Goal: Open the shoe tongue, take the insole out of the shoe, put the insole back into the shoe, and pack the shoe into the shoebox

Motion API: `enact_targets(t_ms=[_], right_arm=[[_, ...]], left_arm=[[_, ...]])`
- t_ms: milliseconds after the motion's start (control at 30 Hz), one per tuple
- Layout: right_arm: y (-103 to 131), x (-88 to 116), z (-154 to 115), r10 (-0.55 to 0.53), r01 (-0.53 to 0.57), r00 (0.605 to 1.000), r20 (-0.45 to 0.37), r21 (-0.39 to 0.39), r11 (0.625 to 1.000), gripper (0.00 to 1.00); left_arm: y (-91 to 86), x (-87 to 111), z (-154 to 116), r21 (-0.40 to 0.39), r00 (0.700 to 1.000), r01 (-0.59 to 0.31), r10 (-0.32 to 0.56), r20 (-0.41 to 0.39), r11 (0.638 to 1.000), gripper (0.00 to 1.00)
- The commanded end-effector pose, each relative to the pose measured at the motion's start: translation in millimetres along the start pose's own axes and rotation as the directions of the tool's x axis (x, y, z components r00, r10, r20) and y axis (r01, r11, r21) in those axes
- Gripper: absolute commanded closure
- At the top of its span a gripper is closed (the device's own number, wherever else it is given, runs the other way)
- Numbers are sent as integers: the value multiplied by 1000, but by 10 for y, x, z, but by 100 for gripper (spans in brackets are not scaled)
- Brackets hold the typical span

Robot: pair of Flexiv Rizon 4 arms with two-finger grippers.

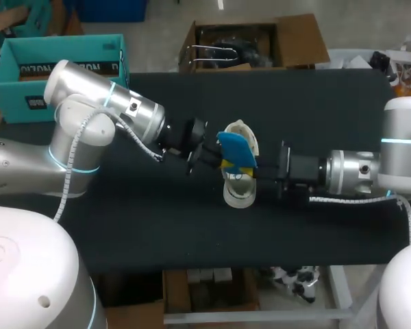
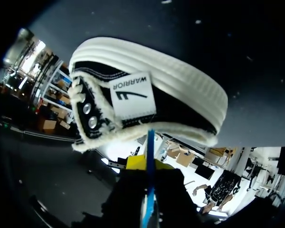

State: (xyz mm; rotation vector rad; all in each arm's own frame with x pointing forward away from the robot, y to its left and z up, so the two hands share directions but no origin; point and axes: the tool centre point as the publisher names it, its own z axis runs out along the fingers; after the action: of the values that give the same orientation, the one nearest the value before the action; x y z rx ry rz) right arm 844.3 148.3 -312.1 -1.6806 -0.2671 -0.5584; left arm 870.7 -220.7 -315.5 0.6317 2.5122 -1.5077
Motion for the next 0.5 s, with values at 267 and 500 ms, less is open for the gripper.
enact_targets(t_ms=[267,500], right_arm=[[-236,-152,-99,-12,9,999,-33,-108,994,57],[-324,-209,-150,-32,19,998,-62,-204,979,66]], left_arm=[[-105,-41,53,-20,991,-134,134,-18,991,100],[-144,-7,47,-58,970,-234,229,-84,970,100]])
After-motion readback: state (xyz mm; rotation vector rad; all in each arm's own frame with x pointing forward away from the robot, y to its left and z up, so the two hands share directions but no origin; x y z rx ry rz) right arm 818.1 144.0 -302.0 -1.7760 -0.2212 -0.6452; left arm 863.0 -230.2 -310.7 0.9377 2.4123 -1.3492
